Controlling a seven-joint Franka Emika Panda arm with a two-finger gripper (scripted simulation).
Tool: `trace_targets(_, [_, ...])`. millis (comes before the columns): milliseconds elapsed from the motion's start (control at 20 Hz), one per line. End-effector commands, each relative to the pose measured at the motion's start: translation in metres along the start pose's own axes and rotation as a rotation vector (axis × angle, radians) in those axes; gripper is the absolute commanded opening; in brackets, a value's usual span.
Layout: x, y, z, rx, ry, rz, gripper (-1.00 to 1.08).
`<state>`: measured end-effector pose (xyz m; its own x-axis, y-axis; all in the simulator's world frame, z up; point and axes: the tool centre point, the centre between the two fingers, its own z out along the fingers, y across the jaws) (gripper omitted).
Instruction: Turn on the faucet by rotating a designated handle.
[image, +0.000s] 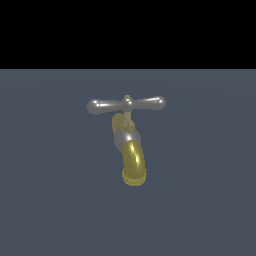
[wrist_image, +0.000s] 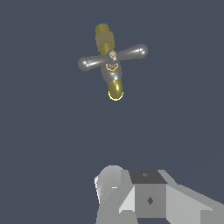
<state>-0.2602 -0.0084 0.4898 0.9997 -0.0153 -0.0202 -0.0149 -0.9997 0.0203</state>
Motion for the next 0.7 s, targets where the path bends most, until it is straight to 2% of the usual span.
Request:
trace_targets(0, [0.0, 0.0, 0.0, 0.0, 0.0, 0.0, -1.0])
trace_targets(650, [0.003, 0.012, 0.017, 0.0, 0.002, -0.102, -1.0])
